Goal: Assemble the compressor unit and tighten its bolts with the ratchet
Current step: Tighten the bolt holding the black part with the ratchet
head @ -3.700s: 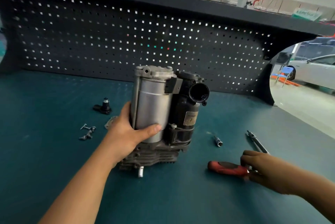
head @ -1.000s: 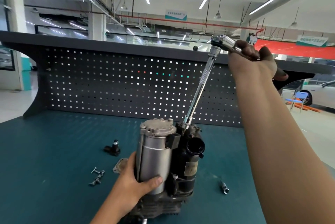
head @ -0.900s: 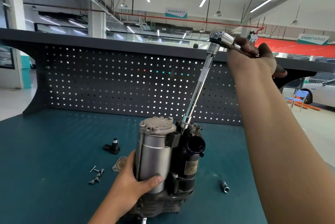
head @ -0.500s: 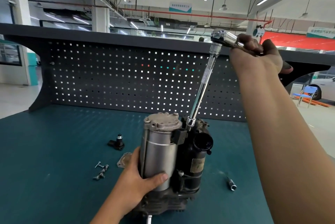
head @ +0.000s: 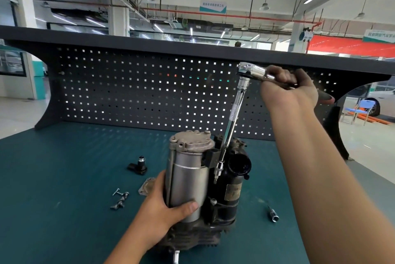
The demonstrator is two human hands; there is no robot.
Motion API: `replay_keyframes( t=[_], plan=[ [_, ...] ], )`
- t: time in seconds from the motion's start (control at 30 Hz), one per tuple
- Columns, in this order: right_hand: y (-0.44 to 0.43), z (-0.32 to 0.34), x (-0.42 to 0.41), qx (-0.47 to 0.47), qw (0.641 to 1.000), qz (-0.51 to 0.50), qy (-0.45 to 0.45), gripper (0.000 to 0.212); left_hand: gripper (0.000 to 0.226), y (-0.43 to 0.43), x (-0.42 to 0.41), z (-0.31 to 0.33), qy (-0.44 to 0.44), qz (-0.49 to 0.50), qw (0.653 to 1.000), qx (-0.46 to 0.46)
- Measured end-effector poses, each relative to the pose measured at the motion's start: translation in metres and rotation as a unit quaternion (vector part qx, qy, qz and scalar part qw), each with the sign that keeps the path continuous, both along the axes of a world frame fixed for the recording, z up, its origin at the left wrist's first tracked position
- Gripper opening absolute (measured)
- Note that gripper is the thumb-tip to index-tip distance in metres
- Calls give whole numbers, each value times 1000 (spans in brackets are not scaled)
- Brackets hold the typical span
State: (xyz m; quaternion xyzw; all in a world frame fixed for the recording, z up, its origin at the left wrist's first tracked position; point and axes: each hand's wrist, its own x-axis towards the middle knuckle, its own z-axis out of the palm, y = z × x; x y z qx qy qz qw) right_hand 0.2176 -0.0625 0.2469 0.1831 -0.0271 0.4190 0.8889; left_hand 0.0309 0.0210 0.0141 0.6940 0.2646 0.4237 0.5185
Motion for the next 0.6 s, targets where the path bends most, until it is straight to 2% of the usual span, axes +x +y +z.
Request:
replay_keyframes(
  t=[0.17, 0.4, 0.6],
  plan=[
    [0, -11, 1, -9, 1000, 2, 12, 51, 87, 2, 1, -2, 2, -1, 1000, 7],
    [4, -18, -1, -31, 999, 17, 2, 40, 86, 2, 0, -2, 4, -2, 1000, 8],
    [6, -22, -3, -34, 999, 20, 1, 41, 90, 3, -1, -3, 1, -6, 1000, 13]
  ],
)
